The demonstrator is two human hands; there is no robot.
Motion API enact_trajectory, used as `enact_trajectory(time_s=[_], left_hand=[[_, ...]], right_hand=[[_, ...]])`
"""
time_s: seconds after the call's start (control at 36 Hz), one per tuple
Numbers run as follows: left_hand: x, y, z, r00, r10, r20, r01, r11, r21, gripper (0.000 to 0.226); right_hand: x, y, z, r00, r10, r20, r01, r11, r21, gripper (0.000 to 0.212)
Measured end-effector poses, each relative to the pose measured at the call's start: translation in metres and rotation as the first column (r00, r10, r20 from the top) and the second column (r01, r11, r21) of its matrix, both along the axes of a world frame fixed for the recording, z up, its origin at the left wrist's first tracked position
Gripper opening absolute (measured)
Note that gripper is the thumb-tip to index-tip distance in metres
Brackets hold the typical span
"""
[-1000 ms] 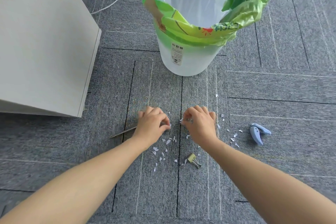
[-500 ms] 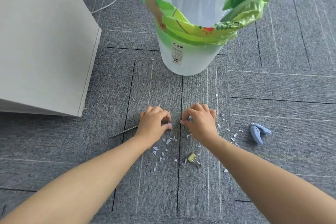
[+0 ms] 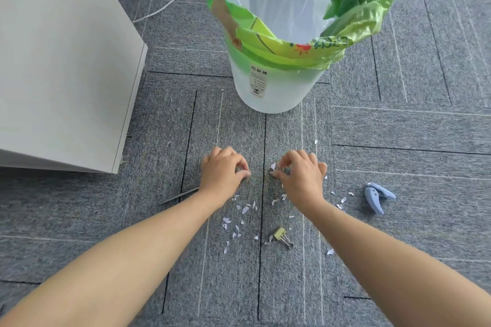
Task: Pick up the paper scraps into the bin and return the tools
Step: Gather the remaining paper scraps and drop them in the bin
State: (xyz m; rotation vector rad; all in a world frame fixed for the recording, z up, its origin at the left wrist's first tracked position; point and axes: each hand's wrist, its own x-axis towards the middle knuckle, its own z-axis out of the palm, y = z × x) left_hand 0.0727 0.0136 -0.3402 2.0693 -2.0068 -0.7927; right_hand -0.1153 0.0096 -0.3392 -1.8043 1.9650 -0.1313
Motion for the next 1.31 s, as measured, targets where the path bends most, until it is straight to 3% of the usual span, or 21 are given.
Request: enact_trajectory(time_s=[0.14,0.36,0.58,0.78,1.03,1.17,1.31], left_hand=[[-0.002,-0.004,-0.002,1.000,0.006,-0.002,-0.006,1.000,0.012,0.013],[0.001,-0.009,-0.003,0.999,0.029,-0.040,-0.028,0.999,0.020,0.029],[0.002,-0.011,-0.005,0.998,0.045,-0.054,-0.042,0.998,0.050,0.020],[0.000,-0.005,-0.002,0.983,0.166,-0.079,-0.165,0.986,0.017,0.015],[-0.002,0.004,-0.003,0.990,0.138,-0.004,-0.138,0.990,-0.031,0.010],[0.000,0.009,0.009,0.969,0.219,-0.111,-0.218,0.976,0.025,0.011],[0.006,-0.004,0.063,0.927,0.145,-0.347,-0.218,0.958,-0.184,0.008]], right_hand=[[0.000,-0.005,0.002,0.999,0.040,0.028,-0.040,0.999,-0.009,0.036],[0.001,-0.010,0.002,0.997,0.072,0.013,-0.073,0.996,0.049,0.023],[0.003,-0.015,0.004,0.995,0.091,-0.041,-0.090,0.995,0.030,0.011],[0.005,-0.004,0.005,0.985,0.142,-0.098,-0.147,0.988,-0.051,0.004],[-0.003,0.012,0.004,0.991,0.101,-0.086,-0.097,0.994,0.051,0.018],[-0.003,0.018,0.023,0.999,0.015,0.048,-0.016,1.000,0.021,0.014],[-0.010,0.012,0.076,0.979,-0.009,0.206,0.045,0.984,-0.170,0.008]])
